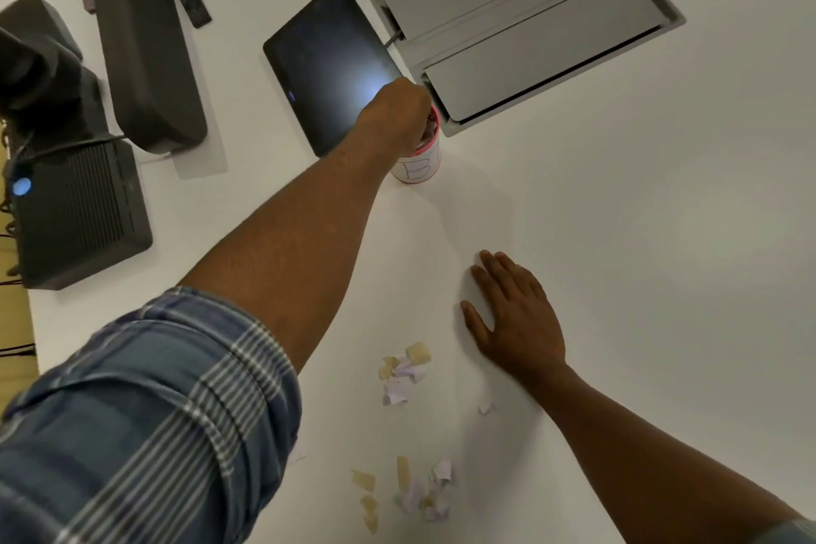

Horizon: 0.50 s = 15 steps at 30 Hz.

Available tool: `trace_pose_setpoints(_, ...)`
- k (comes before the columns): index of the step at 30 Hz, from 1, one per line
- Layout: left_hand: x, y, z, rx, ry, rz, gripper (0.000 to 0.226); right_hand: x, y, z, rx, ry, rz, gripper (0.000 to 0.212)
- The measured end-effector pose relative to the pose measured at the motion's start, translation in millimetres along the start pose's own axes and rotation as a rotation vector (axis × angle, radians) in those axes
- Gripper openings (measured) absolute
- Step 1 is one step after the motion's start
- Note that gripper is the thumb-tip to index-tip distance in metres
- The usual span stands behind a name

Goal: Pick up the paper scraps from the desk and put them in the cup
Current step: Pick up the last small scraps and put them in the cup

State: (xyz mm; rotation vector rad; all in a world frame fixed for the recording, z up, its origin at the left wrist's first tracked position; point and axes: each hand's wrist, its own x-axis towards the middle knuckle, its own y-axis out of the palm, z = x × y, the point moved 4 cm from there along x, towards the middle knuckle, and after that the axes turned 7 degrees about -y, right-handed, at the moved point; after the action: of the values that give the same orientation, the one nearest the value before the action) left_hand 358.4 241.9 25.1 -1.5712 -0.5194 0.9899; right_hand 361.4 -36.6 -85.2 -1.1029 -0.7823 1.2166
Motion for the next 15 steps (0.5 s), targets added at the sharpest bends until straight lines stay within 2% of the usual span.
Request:
trace_pose_setpoints(3,-4,-15,3,-0.075,0.025,-0.038,0.029,0,0,1,0.001,0.008,-0.002,0.058)
trace_pose_setpoints(8,-21,-36,13,-0.143,0.04,-0.046,0.036,-1,0,2,-0.008,0.005,0.004,0.065)
trace_pose_setpoints(12,-34,-30,12,-0.05,0.075,-0.063,0.035,-1,3,2,-0.021,0.004,0.019,0.069)
trace_pose_setpoints(15,-39,-14,7,0.06,0.112,0.026,0.042,-1,2,1,-0.025,0.006,0.01,0.069)
